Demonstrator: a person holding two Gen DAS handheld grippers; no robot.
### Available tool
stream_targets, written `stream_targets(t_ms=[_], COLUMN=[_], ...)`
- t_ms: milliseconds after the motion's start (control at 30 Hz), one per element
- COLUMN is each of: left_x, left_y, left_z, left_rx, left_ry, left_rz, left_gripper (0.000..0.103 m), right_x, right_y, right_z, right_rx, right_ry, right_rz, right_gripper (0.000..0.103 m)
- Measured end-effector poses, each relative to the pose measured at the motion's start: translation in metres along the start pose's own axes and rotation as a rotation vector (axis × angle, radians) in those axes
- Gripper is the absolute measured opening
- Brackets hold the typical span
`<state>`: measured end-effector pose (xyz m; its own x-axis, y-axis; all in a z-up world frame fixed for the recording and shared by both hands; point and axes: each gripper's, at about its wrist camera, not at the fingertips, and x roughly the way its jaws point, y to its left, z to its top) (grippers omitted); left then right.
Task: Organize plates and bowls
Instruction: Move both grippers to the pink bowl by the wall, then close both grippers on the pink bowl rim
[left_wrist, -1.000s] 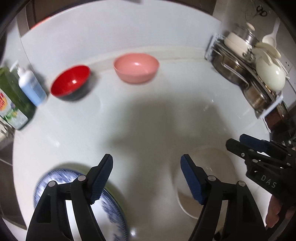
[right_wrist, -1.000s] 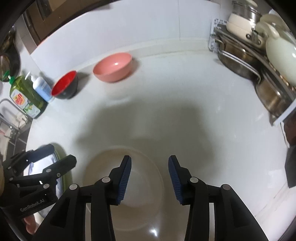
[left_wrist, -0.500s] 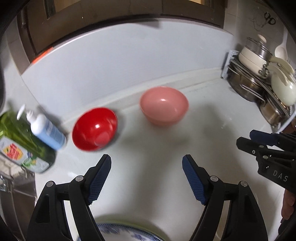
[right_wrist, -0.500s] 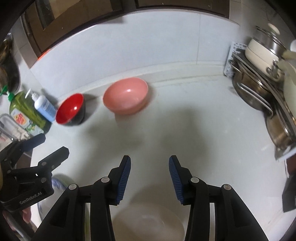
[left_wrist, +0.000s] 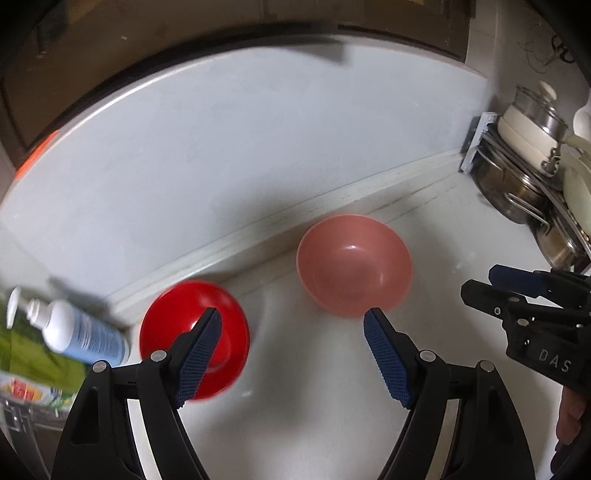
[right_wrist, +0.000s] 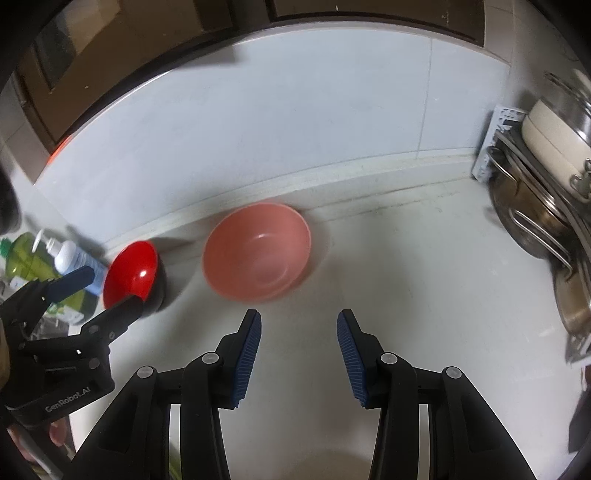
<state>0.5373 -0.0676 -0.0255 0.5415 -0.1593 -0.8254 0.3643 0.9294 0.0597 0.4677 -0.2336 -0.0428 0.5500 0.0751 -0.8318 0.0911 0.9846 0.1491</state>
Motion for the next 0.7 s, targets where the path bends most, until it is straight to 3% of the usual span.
stream_targets(t_ms=[433, 633, 700], left_x=[0.086, 0.109, 0.114], left_y=[0.006, 0.01, 0.012], left_z=[0.028, 0.031, 0.032], left_rx=[0.02, -0.015, -0.029], left_ry=[0.094, 0.138, 0.154], left_rz=[0.033, 0.015, 0.004], left_gripper=[0.077, 0.066, 0.061], right_x=[0.065, 0.09, 0.101], right_y=[0.002, 0.005, 0.004], right_z=[0.041, 0.047, 0.05], right_rx=[0.042, 0.042, 0.052], right_ry=[0.063, 0.111, 0.136], right_rz=[-0.005, 0.003, 0.015], right_gripper=[0.044, 0.041, 0.035])
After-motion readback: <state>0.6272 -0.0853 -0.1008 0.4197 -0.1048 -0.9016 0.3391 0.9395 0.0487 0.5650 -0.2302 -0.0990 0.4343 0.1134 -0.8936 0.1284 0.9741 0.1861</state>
